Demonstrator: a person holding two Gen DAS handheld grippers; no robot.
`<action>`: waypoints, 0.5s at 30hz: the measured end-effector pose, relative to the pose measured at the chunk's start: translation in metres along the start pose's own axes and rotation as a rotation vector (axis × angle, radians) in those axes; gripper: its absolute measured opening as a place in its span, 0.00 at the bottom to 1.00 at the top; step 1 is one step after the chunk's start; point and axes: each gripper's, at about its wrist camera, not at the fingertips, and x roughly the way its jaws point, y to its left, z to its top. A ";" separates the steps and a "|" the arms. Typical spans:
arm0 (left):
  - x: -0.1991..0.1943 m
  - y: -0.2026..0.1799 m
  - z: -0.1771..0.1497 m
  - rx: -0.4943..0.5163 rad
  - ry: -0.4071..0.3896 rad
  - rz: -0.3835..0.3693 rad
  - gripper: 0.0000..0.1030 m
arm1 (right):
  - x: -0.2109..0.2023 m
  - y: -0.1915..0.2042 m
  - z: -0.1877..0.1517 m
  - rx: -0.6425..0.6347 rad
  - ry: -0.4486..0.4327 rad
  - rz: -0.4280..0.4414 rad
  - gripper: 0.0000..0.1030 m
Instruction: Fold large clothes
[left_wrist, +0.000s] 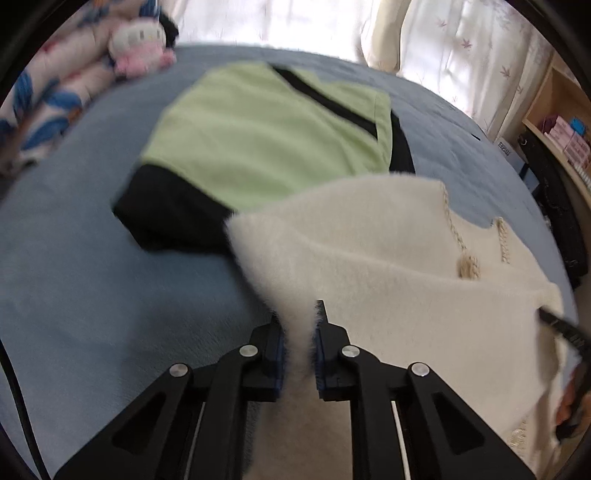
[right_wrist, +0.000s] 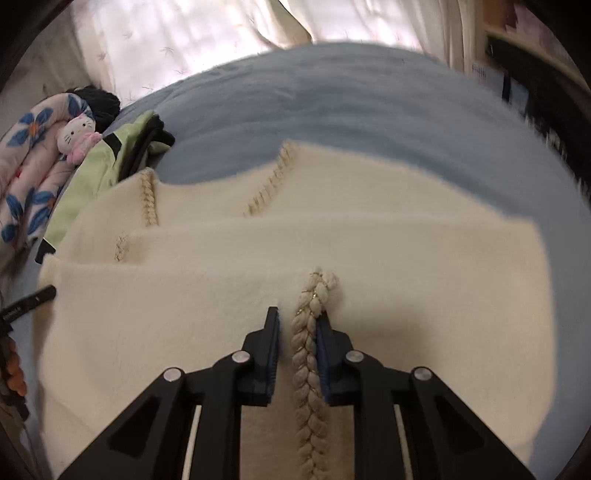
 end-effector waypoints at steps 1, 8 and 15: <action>-0.005 -0.002 0.000 -0.001 -0.031 0.002 0.10 | -0.009 0.001 0.005 0.009 -0.054 0.004 0.16; 0.021 0.007 -0.005 -0.006 -0.030 0.047 0.16 | 0.039 0.007 0.002 0.013 0.010 -0.096 0.24; -0.028 0.009 -0.006 0.028 -0.053 0.171 0.43 | -0.026 -0.014 -0.007 0.127 -0.093 -0.024 0.47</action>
